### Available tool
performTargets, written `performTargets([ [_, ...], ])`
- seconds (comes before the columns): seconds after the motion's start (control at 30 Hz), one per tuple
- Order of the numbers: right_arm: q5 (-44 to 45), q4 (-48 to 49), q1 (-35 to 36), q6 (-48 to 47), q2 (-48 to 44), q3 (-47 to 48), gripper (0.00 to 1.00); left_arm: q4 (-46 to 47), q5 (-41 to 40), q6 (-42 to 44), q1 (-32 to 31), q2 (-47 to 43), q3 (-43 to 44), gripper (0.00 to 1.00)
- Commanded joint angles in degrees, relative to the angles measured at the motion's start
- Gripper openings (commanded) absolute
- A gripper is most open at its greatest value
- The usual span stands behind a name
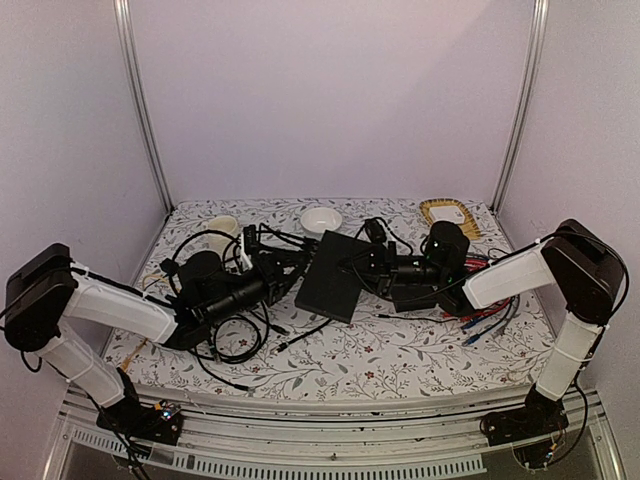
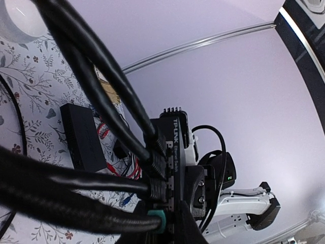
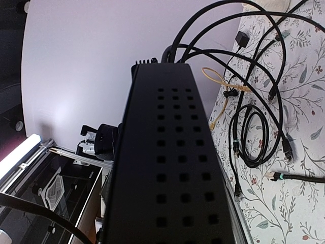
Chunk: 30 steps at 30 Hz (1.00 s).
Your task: Pull the plug from the switch port
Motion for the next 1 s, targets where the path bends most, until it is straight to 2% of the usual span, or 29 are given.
performTargets([
  [0.0,0.08,6.14,-2.77,-0.16,-1.84,-0.88,0.02,-3.15,-13.63,3.49,3.21,-3.85,-2.4,0.0],
  [0.6,0.47,5.85,-3.75,-0.41,-3.05,-1.34,0.02,-5.04,-12.0,3.81,3.89,-5.99,-4.67,0.0],
  [0.73,0.65,4.88,-4.06,-0.92,-3.59,-1.21,0.02,-8.97,-11.39,3.54,5.18,-11.57,-9.59,0.0],
  [0.97,1.82,3.13,-4.22,-2.3,-3.38,-0.53,0.02,-25.7,-9.67,4.65,9.43,-26.84,-15.58,0.0],
])
